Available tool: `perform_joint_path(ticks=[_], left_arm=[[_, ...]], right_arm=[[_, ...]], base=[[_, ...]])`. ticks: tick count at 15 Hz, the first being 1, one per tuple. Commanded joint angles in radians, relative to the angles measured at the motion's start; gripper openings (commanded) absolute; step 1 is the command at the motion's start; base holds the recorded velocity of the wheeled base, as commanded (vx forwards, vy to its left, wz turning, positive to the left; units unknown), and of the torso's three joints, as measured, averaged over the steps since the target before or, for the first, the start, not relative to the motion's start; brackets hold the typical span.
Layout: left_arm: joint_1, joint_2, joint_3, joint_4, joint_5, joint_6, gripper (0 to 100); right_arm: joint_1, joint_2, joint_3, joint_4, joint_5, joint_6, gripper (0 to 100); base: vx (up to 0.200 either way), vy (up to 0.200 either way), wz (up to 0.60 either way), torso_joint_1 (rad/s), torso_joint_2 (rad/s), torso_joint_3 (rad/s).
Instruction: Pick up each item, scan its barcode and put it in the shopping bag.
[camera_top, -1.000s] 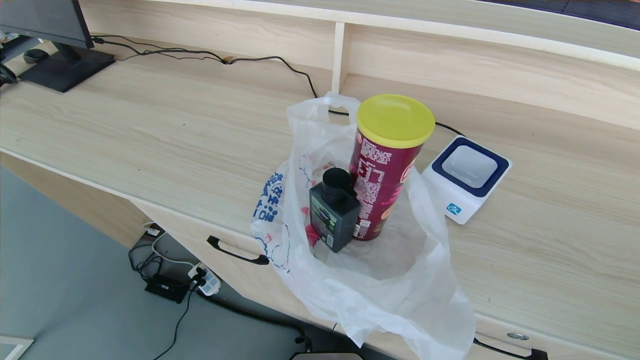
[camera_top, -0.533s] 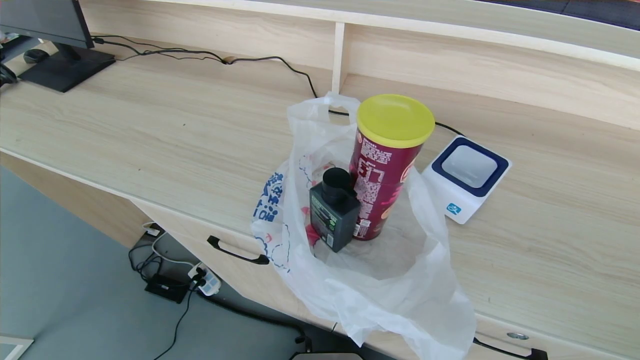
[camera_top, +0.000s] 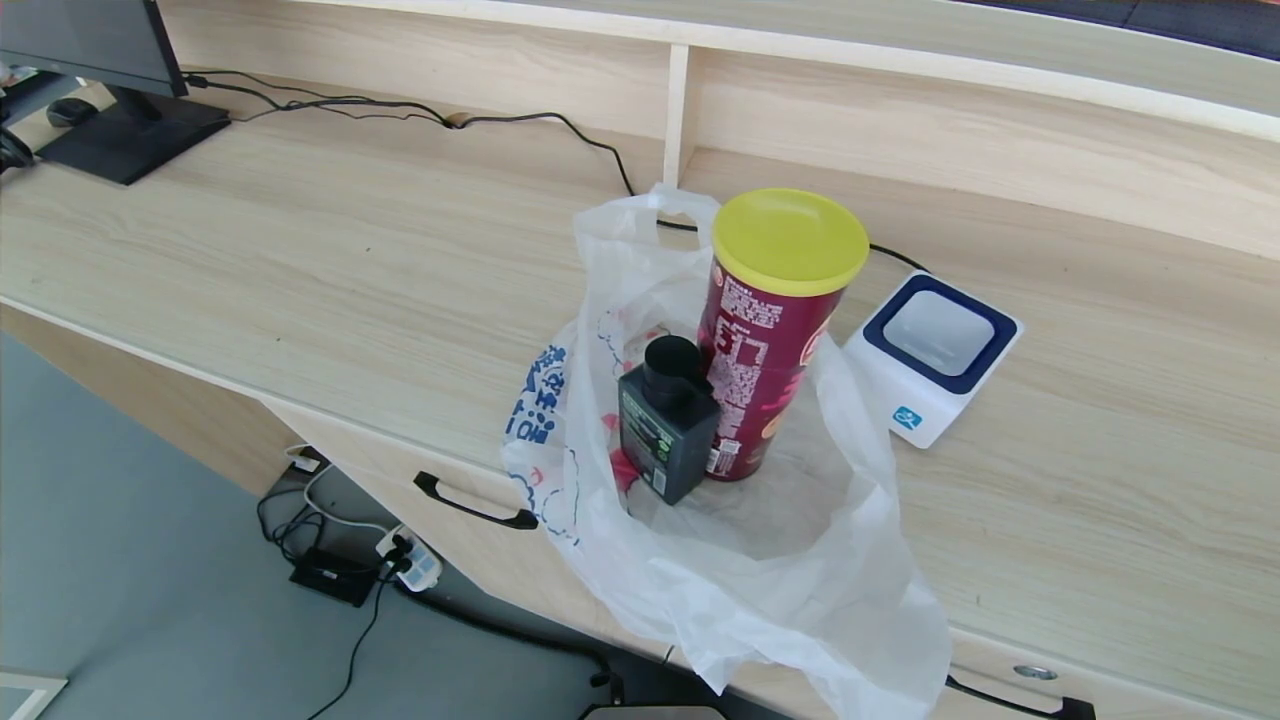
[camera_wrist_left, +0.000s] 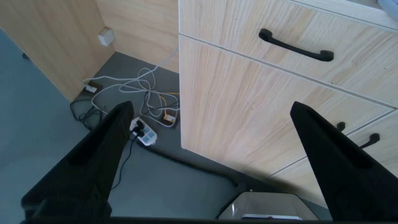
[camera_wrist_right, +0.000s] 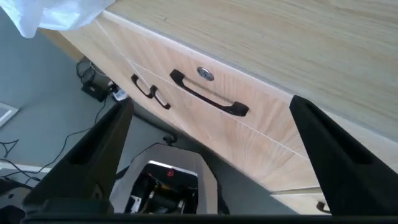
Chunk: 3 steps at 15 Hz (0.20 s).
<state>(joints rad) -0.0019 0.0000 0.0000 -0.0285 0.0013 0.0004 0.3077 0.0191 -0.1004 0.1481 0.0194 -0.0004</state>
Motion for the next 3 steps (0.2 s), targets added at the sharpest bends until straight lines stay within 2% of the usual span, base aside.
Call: perform_joint_path(ticks=[1,3], left_arm=[[0.0,0.002,0.0,-0.001,0.0,0.001,100],[0.0,0.002,0.0,-0.001,-0.001,0.001,100]], right_arm=[[0.007,-0.019,0.027,-0.055,0.025,-0.131,100],[0.01,-0.019,0.03,-0.055,0.093,-0.127,100]], base=[[0.0,0.0,0.0,0.0,0.0,0.0],[0.0,0.0,0.0,0.0,0.0,0.0]])
